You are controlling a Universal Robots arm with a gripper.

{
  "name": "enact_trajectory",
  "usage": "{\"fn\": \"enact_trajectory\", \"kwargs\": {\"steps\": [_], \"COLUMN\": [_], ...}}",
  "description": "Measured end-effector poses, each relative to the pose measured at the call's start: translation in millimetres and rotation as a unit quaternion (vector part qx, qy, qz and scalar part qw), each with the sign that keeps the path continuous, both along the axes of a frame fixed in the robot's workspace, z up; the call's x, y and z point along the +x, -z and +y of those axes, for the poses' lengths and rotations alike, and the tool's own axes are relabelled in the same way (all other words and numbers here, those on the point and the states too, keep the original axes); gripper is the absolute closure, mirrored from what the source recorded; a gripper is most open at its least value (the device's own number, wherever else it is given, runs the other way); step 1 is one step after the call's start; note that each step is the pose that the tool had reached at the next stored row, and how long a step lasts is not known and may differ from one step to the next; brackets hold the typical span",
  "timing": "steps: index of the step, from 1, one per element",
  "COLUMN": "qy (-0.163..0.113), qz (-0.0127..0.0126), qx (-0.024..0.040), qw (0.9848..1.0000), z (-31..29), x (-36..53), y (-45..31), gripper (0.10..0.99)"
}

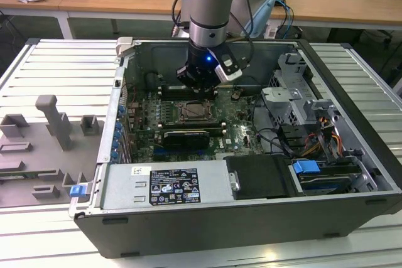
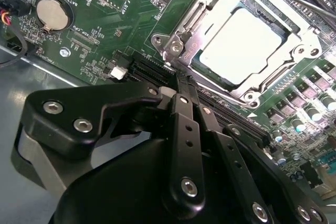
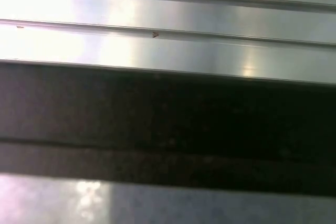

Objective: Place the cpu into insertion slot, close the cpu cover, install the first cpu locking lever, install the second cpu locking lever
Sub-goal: 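Install the first cpu locking lever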

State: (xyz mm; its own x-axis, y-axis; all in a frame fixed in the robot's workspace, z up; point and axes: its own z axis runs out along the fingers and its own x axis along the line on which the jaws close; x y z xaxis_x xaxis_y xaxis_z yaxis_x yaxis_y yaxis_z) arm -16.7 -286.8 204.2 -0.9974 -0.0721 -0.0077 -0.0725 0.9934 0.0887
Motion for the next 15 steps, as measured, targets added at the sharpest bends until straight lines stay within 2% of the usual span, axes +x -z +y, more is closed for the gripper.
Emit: {"fn": "enact_trajectory", "kwargs": {"steps": [10, 13, 15], "qy": [0.000, 0.000, 0.000], "qz": [-0.0002, -0.0001, -0.0002], "qx": [-0.0009, -0.0045, -0.0098], "qw": [1.0000, 1.0000, 1.0000], "z": [-0.3, -0.3, -0.3], "x": [0.3, 0.3, 0.3], "y": [-1.9, -1.4, -0.9], "gripper": [0.980, 0.980, 0.980]}}
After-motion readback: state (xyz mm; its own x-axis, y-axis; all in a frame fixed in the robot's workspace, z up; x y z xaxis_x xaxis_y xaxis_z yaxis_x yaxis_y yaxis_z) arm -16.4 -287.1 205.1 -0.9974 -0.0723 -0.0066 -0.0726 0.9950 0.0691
